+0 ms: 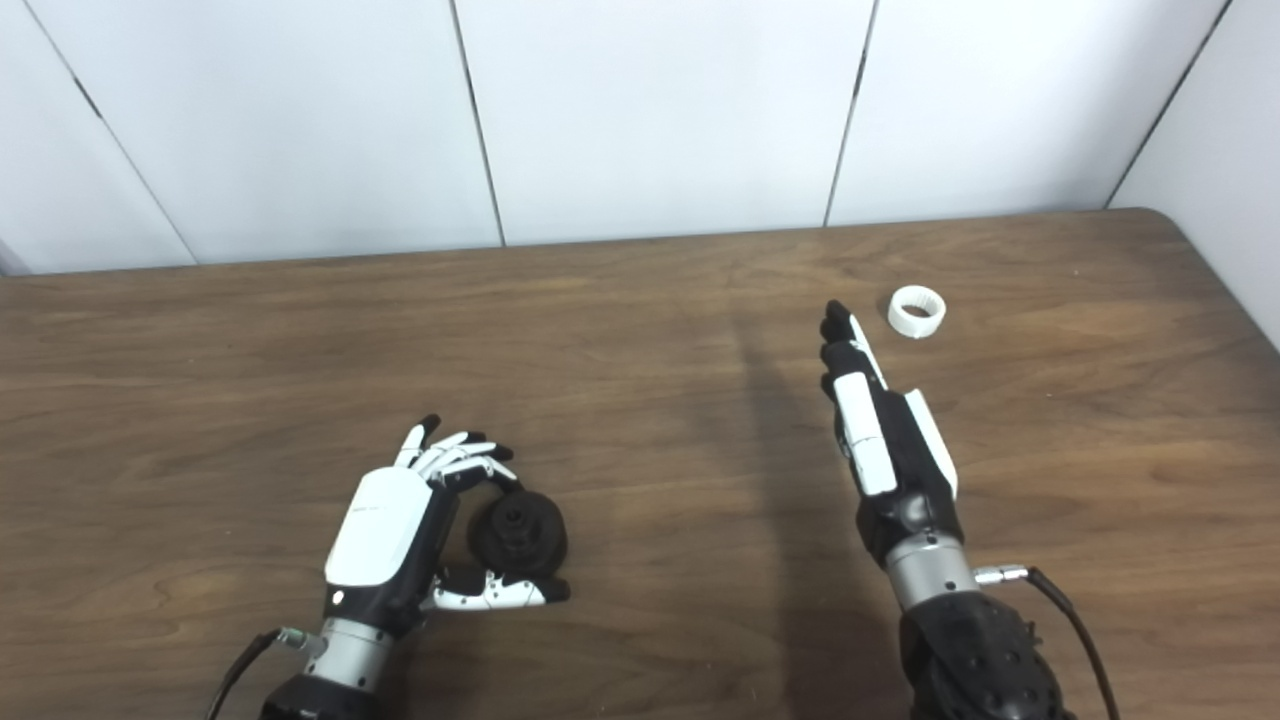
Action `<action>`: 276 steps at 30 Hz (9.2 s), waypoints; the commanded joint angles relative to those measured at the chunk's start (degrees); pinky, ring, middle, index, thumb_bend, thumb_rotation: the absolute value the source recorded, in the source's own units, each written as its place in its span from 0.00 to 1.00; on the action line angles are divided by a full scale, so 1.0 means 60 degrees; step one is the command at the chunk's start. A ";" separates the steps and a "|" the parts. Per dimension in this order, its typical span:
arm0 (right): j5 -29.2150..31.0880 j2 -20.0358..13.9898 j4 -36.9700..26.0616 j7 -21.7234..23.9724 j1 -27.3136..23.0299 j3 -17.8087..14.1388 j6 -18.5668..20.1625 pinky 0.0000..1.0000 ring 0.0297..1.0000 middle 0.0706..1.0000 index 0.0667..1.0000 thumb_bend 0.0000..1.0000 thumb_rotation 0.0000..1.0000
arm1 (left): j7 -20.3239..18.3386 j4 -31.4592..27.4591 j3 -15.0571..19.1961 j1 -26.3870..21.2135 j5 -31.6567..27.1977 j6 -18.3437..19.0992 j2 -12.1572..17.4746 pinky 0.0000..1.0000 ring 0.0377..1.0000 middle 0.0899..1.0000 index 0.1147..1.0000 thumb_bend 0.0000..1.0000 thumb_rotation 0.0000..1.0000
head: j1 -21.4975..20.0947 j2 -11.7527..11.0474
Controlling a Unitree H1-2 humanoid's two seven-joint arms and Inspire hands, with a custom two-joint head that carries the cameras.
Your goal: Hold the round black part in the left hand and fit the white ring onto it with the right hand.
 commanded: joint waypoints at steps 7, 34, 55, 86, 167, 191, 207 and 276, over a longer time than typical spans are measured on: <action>-0.2479 -0.0671 0.0081 -0.0134 -0.1006 -0.0040 -0.0077 0.85 0.89 0.87 0.84 0.62 0.30 | 0.0211 0.0511 0.0092 0.0148 -0.0112 -0.0373 0.0146 1.00 0.85 0.73 0.42 0.52 0.05 | -0.0666 -0.0069; -0.6565 -0.3159 0.2400 0.2014 -0.3793 -0.0760 -0.0080 0.83 0.91 0.89 0.66 0.80 0.20 | -0.0154 0.0763 0.0259 0.0254 -0.0020 -0.0352 0.0497 1.00 0.83 0.72 0.42 0.52 0.05 | -0.2174 -0.0262; -0.6801 -0.3189 0.3471 0.2546 -0.4280 -0.0846 -0.0074 0.88 0.93 0.90 0.70 0.86 0.22 | 0.1169 0.2256 0.0039 0.0075 0.0258 -0.0795 0.0565 1.00 0.81 0.70 0.42 0.52 0.05 | -0.2396 -0.0803; -0.6768 -0.3978 0.5726 0.2316 -0.5181 -0.0308 -0.0080 1.00 0.98 0.94 0.73 0.85 0.24 | 0.0346 0.2142 -0.0046 0.0179 0.0217 -0.0179 0.0727 1.00 0.82 0.72 0.42 0.52 0.05 | -0.2606 -0.0935; -0.6159 -0.4140 0.8363 0.1434 -0.6122 0.0691 -0.0099 1.00 0.96 0.87 0.60 0.80 0.17 | 0.0455 0.2053 -0.0096 0.0496 0.0177 -0.0172 0.0680 1.00 0.83 0.72 0.42 0.52 0.05 | -0.2422 -0.1018; -0.6331 -0.4690 0.7870 0.1526 -0.5695 0.1405 -0.0141 1.00 0.94 0.81 0.45 0.52 0.13 | 0.0309 0.1707 -0.0134 0.0576 0.0433 0.0060 0.0477 1.00 0.81 0.71 0.42 0.52 0.05 | -0.1323 -0.0694; -0.5824 -0.4972 0.4508 0.2241 -0.4607 0.1747 -0.0771 1.00 0.93 0.79 0.45 0.52 0.13 | 0.0494 0.1911 -0.0574 0.0454 0.0944 0.0454 -0.0067 1.00 0.84 0.72 0.42 0.52 0.06 | 0.1007 -0.0292; -0.6729 -0.1437 0.0429 0.4639 -0.3642 0.4124 -0.0785 1.00 0.95 0.80 0.45 0.52 0.13 | 0.0078 0.1761 -0.1138 0.0151 0.1171 0.1328 -0.0364 1.00 0.85 0.72 0.42 0.53 0.06 | 0.1719 0.0433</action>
